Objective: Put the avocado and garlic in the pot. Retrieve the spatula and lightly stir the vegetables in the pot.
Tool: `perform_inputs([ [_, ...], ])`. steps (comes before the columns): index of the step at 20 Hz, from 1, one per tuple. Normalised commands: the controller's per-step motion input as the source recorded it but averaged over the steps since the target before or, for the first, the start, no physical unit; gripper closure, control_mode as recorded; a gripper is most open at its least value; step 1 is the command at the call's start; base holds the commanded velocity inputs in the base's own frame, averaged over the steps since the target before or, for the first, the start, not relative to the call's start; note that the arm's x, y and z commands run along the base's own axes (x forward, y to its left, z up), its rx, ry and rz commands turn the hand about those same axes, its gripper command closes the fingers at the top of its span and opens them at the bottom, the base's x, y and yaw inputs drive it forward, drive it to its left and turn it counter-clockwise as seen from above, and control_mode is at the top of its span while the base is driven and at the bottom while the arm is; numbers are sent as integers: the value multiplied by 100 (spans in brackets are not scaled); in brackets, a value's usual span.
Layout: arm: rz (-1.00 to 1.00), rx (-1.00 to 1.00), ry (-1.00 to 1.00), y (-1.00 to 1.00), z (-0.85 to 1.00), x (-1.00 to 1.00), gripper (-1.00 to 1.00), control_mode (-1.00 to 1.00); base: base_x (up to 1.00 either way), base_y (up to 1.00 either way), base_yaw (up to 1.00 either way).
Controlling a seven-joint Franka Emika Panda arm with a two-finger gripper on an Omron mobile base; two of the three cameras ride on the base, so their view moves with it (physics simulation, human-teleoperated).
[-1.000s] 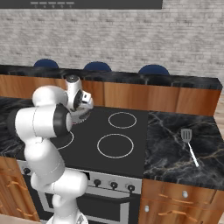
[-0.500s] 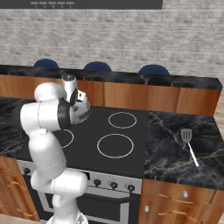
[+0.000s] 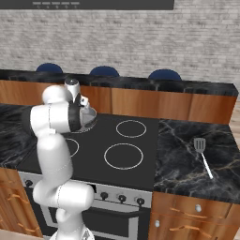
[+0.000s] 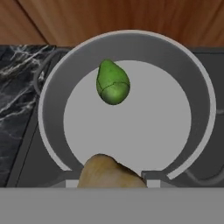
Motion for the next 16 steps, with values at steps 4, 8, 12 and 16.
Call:
perform_inputs([
  [4,0,-2,0,0,-46,8,100,-100,0,0,0],
  [8,0,-3,0,0,-44,15,100,-100,0,0,0],
  [12,1,0,0,1,-4,27,100,-100,0,0,0],
  [16,0,0,0,2,0,33,100,-100,0,0,0],
])
